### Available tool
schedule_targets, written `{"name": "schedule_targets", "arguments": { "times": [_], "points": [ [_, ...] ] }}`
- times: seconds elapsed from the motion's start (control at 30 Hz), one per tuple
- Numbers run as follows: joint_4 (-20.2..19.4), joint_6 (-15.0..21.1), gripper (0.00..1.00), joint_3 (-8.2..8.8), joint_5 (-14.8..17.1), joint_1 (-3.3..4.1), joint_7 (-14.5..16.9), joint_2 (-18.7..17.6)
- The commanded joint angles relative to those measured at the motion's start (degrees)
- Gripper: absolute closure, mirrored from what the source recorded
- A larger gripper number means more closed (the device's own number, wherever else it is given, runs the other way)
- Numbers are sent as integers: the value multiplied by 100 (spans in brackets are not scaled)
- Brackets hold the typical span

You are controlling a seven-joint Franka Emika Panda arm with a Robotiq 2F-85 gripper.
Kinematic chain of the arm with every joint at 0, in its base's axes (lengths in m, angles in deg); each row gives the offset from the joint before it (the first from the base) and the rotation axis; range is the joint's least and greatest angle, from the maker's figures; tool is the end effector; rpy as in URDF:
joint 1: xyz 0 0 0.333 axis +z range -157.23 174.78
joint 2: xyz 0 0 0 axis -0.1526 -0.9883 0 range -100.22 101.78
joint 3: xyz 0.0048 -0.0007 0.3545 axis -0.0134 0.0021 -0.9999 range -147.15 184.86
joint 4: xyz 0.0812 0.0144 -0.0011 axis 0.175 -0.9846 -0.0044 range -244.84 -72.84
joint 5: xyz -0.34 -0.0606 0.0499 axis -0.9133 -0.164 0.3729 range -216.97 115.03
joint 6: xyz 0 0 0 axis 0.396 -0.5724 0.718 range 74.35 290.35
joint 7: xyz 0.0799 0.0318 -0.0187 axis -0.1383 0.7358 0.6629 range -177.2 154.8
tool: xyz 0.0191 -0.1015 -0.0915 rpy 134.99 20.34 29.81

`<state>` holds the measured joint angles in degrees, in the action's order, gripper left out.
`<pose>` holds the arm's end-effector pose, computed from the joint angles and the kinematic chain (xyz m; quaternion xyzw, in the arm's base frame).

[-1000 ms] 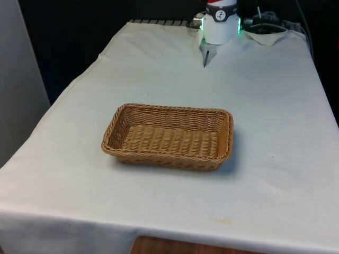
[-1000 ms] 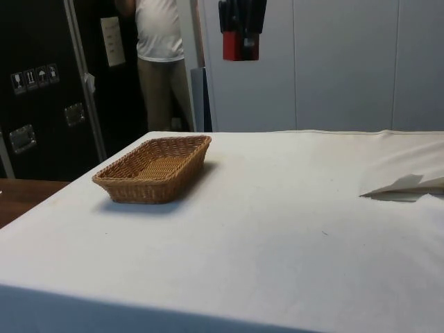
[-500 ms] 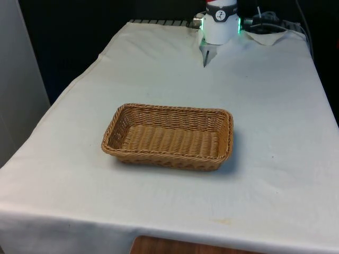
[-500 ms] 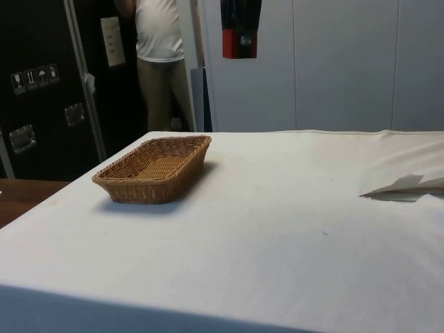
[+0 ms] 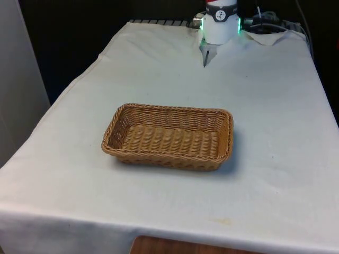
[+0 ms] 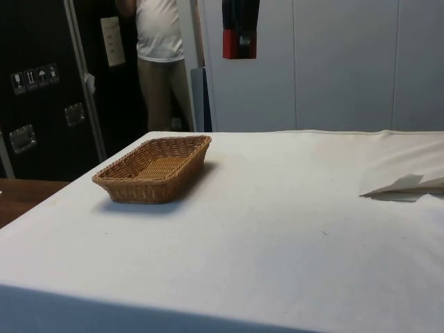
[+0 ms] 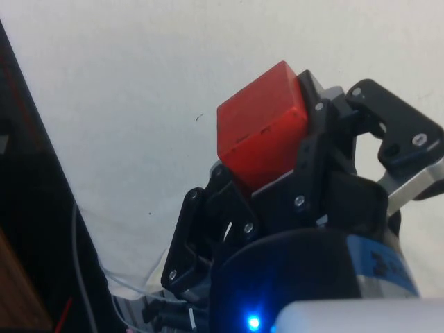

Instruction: Pick up the cube and place it into the basket.

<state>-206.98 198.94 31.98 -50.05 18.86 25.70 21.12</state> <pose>0.3946 -0.0257 0.4767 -0.9544 -0.2915 -0.0589 0.0282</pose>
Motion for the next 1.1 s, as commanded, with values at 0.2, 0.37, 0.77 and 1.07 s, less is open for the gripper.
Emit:
{"name": "schedule_targets", "arguments": {
  "times": [0.2, 0.37, 0.77, 1.07],
  "points": [
    [29, -17, 100, 0, 23, -11, -218, 0],
    [52, -23, 100, -6, 11, -11, -390, 6],
    [57, 6, 100, 6, 34, -11, -802, 11],
    [80, 86, 100, -40, 63, 17, -1106, -109]
  ]
}}
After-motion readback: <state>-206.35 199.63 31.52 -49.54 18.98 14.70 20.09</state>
